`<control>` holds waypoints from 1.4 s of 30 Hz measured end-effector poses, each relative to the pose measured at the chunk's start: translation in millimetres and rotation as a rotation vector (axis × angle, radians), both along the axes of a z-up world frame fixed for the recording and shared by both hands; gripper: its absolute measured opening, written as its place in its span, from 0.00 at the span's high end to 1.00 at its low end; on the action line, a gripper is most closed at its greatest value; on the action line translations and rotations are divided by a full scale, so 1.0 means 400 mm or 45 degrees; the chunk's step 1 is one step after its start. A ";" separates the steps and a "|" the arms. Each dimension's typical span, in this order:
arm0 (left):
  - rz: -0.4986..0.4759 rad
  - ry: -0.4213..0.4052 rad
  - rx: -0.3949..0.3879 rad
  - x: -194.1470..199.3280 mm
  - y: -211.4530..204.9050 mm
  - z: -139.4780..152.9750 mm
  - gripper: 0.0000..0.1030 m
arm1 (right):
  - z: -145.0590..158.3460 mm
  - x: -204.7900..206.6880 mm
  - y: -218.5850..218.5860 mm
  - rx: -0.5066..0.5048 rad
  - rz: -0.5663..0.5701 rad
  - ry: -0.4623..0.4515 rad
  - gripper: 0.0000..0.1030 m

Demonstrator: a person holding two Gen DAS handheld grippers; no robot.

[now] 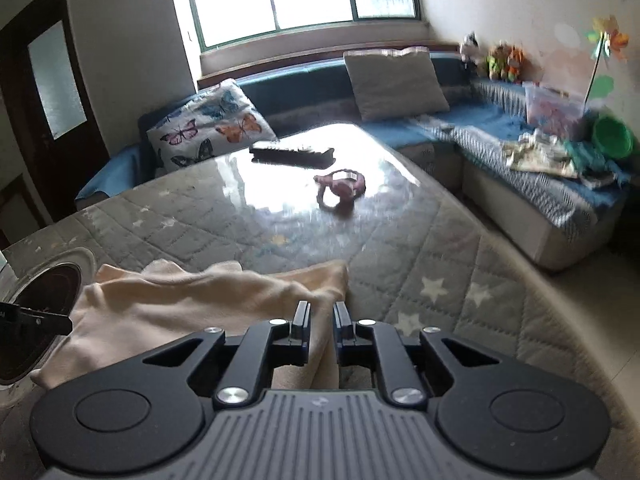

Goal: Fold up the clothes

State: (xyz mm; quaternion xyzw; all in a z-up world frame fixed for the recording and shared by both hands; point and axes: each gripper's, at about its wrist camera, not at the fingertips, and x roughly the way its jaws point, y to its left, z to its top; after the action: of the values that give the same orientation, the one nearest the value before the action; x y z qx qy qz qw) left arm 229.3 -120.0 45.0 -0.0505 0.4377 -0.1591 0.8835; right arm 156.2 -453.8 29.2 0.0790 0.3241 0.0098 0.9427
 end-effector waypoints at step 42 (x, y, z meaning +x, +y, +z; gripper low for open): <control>0.018 -0.111 0.140 -0.256 0.036 -0.044 0.00 | -0.051 -0.188 0.244 -0.155 0.154 -0.076 0.07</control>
State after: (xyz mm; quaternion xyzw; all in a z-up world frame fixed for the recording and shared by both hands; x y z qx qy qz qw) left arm 127.0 -105.5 27.2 0.0020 0.4065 -0.1307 0.9042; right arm 81.1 -356.1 8.8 0.0013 0.3001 0.0494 0.9526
